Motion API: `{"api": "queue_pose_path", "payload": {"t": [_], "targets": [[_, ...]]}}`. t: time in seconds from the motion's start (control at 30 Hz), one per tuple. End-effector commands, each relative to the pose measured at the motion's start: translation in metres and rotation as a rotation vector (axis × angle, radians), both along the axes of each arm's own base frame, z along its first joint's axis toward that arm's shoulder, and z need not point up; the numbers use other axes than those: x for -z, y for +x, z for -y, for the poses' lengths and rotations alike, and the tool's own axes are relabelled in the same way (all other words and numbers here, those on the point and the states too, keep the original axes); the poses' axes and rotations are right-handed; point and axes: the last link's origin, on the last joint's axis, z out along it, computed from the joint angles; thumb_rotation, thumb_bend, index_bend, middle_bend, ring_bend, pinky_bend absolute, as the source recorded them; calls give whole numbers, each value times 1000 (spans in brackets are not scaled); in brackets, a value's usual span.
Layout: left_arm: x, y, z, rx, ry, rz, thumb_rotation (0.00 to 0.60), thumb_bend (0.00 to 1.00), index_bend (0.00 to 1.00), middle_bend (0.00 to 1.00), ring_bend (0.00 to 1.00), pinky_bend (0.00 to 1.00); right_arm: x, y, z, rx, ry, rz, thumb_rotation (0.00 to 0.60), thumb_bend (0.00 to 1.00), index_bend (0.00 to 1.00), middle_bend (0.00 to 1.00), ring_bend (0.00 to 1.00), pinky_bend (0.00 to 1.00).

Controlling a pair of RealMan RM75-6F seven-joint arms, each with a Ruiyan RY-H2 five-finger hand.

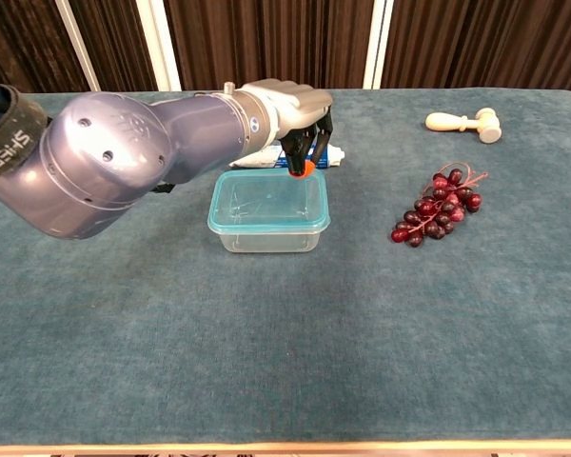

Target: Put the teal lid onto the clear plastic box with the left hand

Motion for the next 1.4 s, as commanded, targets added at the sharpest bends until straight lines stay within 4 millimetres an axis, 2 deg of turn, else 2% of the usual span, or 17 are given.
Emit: {"api": "queue_pose_path", "payload": {"t": [0.03, 0.57, 1.4], "targets": [[2, 3, 1, 10, 5, -28, 600, 525, 681, 561, 196, 116, 0, 0, 0, 1, -2, 3, 600, 362, 46, 0, 0, 0], [10, 13, 5, 21, 20, -82, 600, 519, 681, 560, 196, 108, 0, 0, 0, 5, 0, -3, 600, 363, 46, 0, 0, 0], [22, 4, 4, 18, 25, -122, 600, 519, 681, 558, 195, 109, -1, 0, 0, 10, -4, 0, 600, 362, 46, 0, 0, 0]]}}
